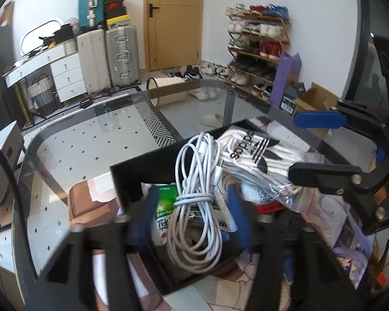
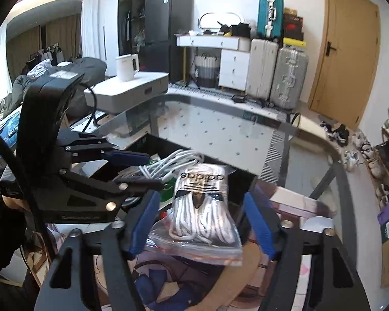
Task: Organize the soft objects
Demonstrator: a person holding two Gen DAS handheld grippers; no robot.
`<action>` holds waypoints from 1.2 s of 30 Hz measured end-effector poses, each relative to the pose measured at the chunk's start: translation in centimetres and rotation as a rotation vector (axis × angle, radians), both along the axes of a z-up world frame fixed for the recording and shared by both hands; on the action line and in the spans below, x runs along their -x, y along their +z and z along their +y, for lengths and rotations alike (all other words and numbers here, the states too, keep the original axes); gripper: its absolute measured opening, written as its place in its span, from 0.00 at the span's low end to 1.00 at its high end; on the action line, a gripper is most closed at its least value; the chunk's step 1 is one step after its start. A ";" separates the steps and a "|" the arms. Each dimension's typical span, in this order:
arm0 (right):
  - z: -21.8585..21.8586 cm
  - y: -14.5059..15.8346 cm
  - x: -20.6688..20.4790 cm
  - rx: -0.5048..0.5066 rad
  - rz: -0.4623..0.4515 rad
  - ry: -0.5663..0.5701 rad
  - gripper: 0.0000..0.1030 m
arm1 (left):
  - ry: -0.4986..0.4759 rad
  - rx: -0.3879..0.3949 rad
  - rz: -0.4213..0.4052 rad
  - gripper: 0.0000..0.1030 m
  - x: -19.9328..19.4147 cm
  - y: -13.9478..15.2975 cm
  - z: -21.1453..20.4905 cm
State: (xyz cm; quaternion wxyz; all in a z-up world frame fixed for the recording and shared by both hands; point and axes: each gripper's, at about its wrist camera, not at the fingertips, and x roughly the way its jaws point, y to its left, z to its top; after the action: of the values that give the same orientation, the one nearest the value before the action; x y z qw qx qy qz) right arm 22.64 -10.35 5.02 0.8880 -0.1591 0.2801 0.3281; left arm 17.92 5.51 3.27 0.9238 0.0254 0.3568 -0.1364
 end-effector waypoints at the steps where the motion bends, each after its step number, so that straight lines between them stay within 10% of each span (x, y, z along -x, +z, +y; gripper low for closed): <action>1: -0.5 0.2 0.2 -0.011 -0.008 -0.011 0.79 | 0.009 0.014 -0.008 0.58 0.5 0.3 0.3; 5: -1.7 0.9 1.1 -0.058 -0.024 -0.034 0.91 | 0.052 0.011 -0.024 0.60 2.1 0.8 0.7; 10: -2.3 0.9 2.1 -0.103 -0.030 -0.061 0.99 | 0.138 0.023 -0.128 1.00 5.3 1.8 1.2; 36: -3.0 -2.2 7.1 -0.241 -0.141 -0.022 0.99 | 0.431 0.034 -0.293 1.00 11.2 -0.5 2.0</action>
State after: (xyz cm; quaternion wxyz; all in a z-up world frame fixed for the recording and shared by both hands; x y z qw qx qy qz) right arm 15.51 -13.32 2.82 0.9218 -0.0708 0.1771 0.3375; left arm 6.71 7.53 2.74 0.9737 -0.0471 0.2140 0.0628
